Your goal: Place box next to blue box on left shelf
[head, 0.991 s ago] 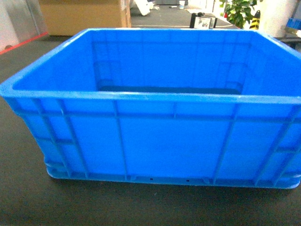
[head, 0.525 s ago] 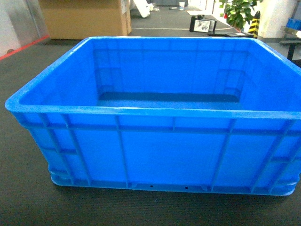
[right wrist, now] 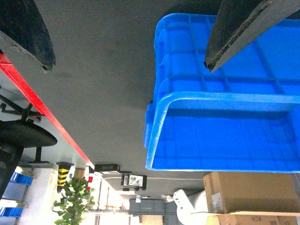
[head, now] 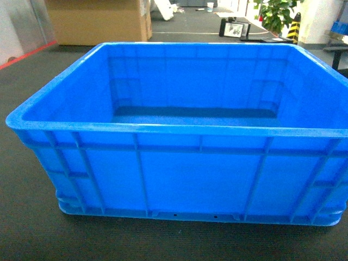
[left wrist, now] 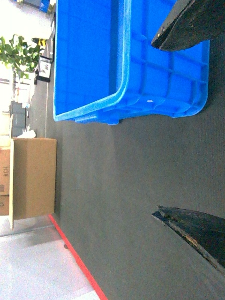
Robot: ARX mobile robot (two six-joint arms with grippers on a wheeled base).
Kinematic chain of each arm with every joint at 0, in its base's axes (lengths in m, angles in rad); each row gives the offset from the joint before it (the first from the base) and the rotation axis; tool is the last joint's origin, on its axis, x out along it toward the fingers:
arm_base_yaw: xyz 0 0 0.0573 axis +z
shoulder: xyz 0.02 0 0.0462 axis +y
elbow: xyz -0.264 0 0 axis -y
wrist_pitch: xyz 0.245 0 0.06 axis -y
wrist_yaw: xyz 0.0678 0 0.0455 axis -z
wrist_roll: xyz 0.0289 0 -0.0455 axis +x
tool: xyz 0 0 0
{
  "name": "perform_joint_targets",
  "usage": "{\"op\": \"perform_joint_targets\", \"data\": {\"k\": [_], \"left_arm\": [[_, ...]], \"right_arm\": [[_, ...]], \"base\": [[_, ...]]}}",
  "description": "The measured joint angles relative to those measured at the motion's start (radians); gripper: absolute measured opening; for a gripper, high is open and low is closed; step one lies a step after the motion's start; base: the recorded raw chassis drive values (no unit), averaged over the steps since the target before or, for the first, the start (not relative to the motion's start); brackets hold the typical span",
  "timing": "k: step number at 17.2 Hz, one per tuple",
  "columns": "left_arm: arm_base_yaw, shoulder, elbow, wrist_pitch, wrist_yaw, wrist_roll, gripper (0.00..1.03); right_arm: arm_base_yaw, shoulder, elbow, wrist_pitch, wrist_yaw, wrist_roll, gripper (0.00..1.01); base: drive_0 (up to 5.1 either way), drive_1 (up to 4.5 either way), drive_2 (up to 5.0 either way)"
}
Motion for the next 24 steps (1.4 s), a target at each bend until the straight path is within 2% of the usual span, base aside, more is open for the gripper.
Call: {"op": "perform_joint_targets", "data": {"k": [24], "left_arm": [[0.000, 0.000, 0.000, 0.000, 0.000, 0.000, 0.98]], "right_arm": [[0.000, 0.000, 0.000, 0.000, 0.000, 0.000, 0.98]], "base": [[0.0, 0.00, 0.0]]}}
